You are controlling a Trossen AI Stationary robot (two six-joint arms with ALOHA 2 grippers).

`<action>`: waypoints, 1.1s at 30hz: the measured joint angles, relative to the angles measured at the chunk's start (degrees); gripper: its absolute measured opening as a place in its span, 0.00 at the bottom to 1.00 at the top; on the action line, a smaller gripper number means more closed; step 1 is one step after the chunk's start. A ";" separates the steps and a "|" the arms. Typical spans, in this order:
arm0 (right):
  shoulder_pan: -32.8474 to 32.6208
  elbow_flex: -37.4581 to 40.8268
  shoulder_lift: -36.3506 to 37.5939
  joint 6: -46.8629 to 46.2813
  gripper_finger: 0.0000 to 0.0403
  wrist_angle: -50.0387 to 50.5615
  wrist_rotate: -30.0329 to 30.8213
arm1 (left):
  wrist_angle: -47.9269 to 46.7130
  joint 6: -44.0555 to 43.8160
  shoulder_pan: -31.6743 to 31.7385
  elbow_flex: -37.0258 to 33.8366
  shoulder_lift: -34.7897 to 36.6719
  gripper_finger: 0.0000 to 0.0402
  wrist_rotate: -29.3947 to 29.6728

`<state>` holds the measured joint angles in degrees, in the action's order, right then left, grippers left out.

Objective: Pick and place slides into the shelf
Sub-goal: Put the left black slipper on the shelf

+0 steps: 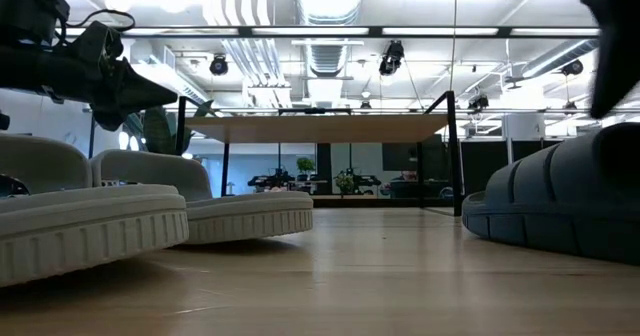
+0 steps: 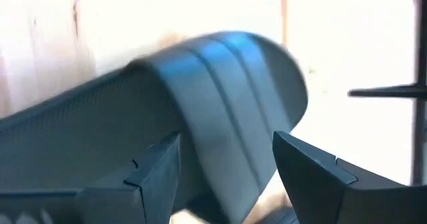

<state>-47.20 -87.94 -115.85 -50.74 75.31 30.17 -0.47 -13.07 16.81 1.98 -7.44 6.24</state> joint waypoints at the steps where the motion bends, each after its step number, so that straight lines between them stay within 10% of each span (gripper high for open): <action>1: -0.04 0.00 0.04 0.19 0.57 0.03 1.08 | -0.03 0.00 0.00 0.00 -0.02 0.00 0.00; 19: 4.43 0.38 -3.89 7.12 0.54 -0.72 8.48 | 0.06 0.00 0.00 0.00 0.07 0.00 0.01; 33: 12.29 -1.70 -2.26 7.50 0.04 -0.24 10.23 | 0.02 -0.01 0.01 0.00 -0.02 0.00 0.02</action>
<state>-34.91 -89.64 -118.11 -43.24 75.07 40.39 -0.45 -13.08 16.82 1.98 -7.46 6.26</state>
